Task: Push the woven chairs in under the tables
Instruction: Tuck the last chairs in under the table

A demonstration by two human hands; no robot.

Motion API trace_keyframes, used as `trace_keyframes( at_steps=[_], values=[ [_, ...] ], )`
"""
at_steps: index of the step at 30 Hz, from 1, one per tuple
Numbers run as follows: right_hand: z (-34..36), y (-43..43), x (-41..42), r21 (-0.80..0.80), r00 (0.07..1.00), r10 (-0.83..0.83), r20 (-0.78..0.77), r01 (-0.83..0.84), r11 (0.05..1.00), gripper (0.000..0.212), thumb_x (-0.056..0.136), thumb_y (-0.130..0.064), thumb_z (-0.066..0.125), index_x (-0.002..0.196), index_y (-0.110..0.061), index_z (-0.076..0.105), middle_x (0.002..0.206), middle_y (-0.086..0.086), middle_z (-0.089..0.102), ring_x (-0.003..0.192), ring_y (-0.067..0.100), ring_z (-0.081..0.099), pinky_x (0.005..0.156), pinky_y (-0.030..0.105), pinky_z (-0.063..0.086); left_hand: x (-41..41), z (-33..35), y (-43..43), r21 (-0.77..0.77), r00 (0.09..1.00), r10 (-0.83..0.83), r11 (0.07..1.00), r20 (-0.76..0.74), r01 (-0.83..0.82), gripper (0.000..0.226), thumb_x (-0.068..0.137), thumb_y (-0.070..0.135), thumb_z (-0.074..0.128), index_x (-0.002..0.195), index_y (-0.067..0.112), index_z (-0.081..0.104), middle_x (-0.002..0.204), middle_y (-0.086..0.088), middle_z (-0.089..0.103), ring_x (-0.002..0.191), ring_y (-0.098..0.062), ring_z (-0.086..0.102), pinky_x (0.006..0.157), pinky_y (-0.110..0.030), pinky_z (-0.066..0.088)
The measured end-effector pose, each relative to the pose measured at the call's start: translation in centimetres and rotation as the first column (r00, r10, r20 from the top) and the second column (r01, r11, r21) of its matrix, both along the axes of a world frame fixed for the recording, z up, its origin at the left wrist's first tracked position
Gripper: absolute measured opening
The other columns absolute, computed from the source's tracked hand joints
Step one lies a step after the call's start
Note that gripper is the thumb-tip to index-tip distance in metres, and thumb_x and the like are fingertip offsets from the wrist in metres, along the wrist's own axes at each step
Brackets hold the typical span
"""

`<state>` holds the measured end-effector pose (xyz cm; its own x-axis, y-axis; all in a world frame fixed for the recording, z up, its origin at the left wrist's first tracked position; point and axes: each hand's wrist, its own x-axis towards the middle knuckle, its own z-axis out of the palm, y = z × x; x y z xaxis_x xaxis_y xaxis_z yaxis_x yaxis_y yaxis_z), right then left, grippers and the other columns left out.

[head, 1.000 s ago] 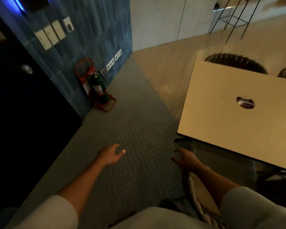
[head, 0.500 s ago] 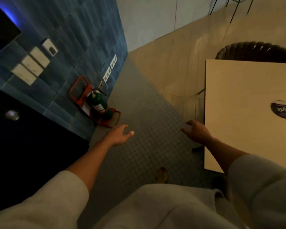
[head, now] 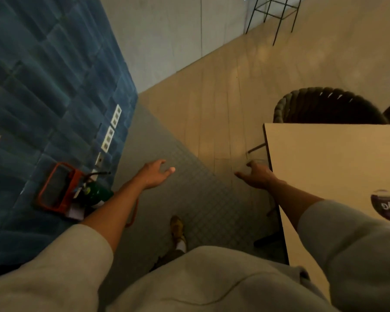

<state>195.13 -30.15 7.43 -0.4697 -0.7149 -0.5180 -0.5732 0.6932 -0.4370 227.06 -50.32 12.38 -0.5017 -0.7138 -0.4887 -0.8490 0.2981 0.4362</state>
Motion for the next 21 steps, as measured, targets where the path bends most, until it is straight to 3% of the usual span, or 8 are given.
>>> trace_keyframes(
  at_steps=[4, 11, 17, 21],
  values=[
    [-0.7, -7.2, -3.1, 0.023, 0.998, -0.069, 0.002, 0.069, 0.997, 0.096, 0.084, -0.077, 0.059, 0.152, -0.012, 0.04, 0.154, 0.014, 0.047, 0.139, 0.034, 0.048, 0.111, 0.05, 0.045, -6.5, -1.6, -9.8, 0.105, 0.993, 0.062, 0.993, -0.102, -0.051, 0.083, 0.093, 0.064, 0.058, 0.155, 0.012, 0.039, 0.157, -0.008, 0.046, 0.142, -0.025, 0.047, 0.117, -0.038, 0.037],
    [0.2, -17.7, -7.7, 0.014, 0.907, -0.407, 0.106, 0.408, 0.913, 0.096, 0.086, -0.076, 0.059, 0.153, -0.011, 0.039, 0.155, 0.014, 0.046, 0.14, 0.035, 0.046, 0.113, 0.048, 0.043, -19.5, -0.9, -24.8, 0.125, 0.985, -0.132, 0.981, -0.11, 0.146, 0.089, 0.091, 0.065, 0.06, 0.156, 0.011, 0.034, 0.156, -0.007, 0.047, 0.14, -0.025, 0.048, 0.116, -0.039, 0.039],
    [-0.3, -22.4, -15.8, 0.049, 0.646, -0.71, 0.282, 0.729, 0.683, 0.116, 0.069, -0.095, 0.05, 0.152, -0.015, 0.038, 0.153, 0.009, 0.046, 0.131, 0.032, 0.053, 0.104, 0.046, 0.052, -32.8, -0.7, -33.0, 0.133, 0.924, -0.375, 0.914, -0.079, 0.383, 0.092, 0.088, 0.07, 0.059, 0.155, 0.014, 0.034, 0.156, -0.006, 0.046, 0.14, -0.023, 0.048, 0.116, -0.043, 0.04],
    [-2.3, -26.8, -22.4, 0.095, 0.509, -0.772, 0.381, 0.809, 0.58, 0.098, 0.086, -0.084, 0.044, 0.153, -0.013, 0.038, 0.156, 0.012, 0.039, 0.131, 0.036, 0.052, 0.085, 0.046, 0.059, -41.8, -0.7, -39.1, 0.09, 0.897, -0.438, 0.892, -0.06, 0.442, 0.094, 0.087, 0.073, 0.058, 0.157, 0.015, 0.032, 0.159, -0.004, 0.043, 0.141, -0.023, 0.046, 0.117, -0.046, 0.039]
  ],
)
